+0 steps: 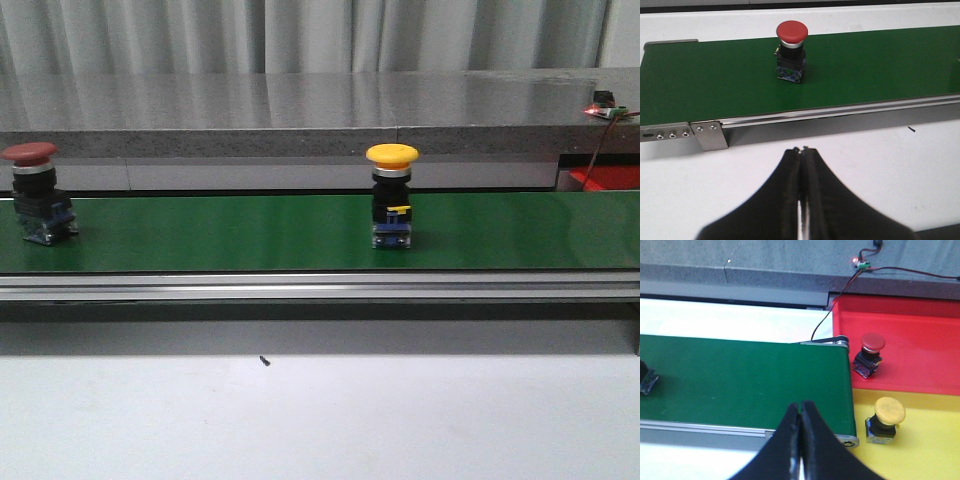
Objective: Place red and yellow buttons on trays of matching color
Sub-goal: 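Lower the right gripper onto the yellow button on the belt and grasp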
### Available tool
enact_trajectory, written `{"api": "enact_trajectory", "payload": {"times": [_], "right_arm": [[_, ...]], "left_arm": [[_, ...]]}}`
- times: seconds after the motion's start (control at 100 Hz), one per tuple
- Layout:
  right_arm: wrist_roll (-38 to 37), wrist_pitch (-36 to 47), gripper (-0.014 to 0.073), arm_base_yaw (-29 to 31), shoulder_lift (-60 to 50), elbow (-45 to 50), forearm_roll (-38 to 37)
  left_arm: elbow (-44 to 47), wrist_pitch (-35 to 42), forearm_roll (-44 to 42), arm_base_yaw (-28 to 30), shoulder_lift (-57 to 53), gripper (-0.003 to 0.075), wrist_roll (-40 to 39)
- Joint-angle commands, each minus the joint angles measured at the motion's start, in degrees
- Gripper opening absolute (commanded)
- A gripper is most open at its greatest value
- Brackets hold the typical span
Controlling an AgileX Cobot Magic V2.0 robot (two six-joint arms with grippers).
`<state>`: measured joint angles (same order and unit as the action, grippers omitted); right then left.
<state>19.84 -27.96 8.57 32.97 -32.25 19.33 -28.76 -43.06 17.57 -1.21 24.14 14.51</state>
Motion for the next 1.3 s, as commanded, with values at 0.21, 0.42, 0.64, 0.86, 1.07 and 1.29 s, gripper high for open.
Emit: {"api": "enact_trajectory", "payload": {"times": [0.21,0.42,0.64,0.86,1.07,1.29], "right_arm": [[0.65,-3.94,-0.0024,-0.69,11.56,-13.16,3.10],[0.65,-4.84,0.0365,-4.39,19.52,-17.69,3.29],[0.65,-8.84,0.0609,-7.31,27.99,-22.23,4.42],[0.65,-14.99,0.0597,-11.38,37.23,-29.76,4.37],[0.60,-18.66,0.0559,-15.79,46.47,-35.82,3.99],[-0.42,-20.99,0.0559,-17.49,52.96,-39.84,3.87]], "left_arm": [[-1.57,3.93,1.49,-0.51,0.30,-0.0020,-0.12],[-1.57,3.93,1.49,-0.51,0.30,-0.0020,-0.12],[-1.57,3.93,1.49,-0.51,0.30,-0.0020,-0.12],[-1.57,3.93,1.49,-0.51,0.30,-0.0020,-0.12],[-1.57,3.93,1.49,-0.51,0.30,-0.0020,-0.12],[-1.57,3.93,1.49,-0.51,0.30,-0.0020,-0.12]]}}
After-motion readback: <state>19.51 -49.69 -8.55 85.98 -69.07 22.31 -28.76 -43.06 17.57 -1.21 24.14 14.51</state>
